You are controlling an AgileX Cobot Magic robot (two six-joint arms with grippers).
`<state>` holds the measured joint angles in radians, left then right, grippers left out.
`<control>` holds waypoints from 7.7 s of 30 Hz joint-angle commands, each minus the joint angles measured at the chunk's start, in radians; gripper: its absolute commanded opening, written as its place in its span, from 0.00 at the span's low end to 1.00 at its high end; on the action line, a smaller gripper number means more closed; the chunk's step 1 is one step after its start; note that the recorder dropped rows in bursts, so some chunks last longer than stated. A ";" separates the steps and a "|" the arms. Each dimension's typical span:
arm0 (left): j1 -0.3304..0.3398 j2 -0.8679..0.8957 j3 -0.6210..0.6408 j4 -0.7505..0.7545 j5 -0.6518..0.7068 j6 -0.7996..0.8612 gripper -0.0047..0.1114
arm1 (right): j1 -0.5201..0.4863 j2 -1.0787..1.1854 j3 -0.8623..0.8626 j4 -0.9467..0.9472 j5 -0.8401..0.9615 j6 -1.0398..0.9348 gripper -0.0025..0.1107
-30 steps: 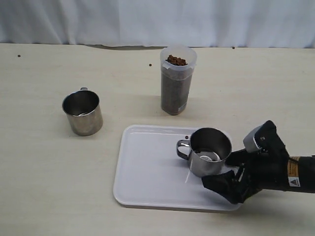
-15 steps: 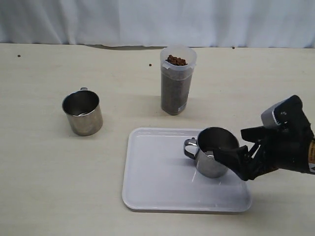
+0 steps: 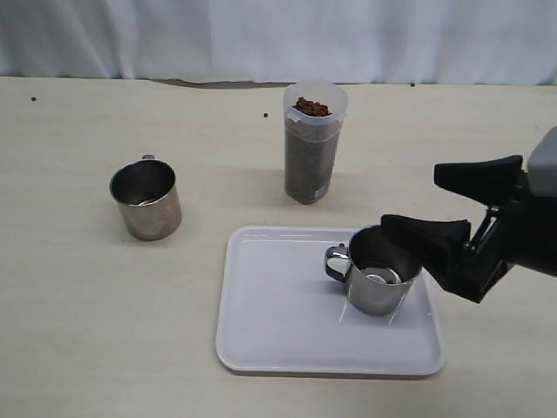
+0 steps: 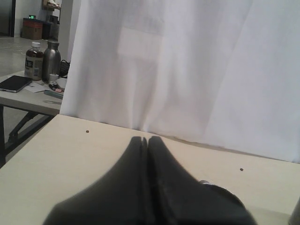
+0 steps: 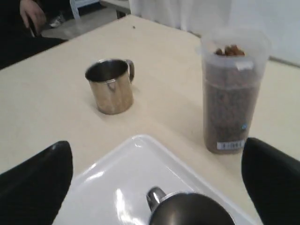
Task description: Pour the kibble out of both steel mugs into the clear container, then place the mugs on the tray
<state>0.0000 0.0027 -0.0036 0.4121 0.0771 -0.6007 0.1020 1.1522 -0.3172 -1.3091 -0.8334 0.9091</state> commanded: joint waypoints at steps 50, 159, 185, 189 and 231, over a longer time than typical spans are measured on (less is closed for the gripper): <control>-0.003 -0.003 0.004 -0.003 -0.006 -0.002 0.04 | -0.019 -1.152 0.317 0.619 0.930 -0.036 0.07; -0.007 1.796 -0.116 0.139 -1.298 0.559 0.04 | -0.019 -1.152 0.317 1.476 0.955 -1.000 0.07; -0.007 2.013 -0.424 0.267 -1.130 0.559 0.76 | -0.019 -1.152 0.317 1.476 0.955 -1.000 0.07; -0.007 2.060 -0.472 0.267 -1.150 0.559 0.76 | -0.019 -1.152 0.317 1.476 0.955 -1.000 0.07; -0.036 1.922 -0.639 0.679 -1.298 0.275 0.04 | -0.019 -1.152 0.317 1.476 0.955 -1.000 0.07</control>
<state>-0.0280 2.0007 -0.6364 1.0456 -1.1891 -0.2223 0.0844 0.0037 -0.0040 0.1594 0.1335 -0.0861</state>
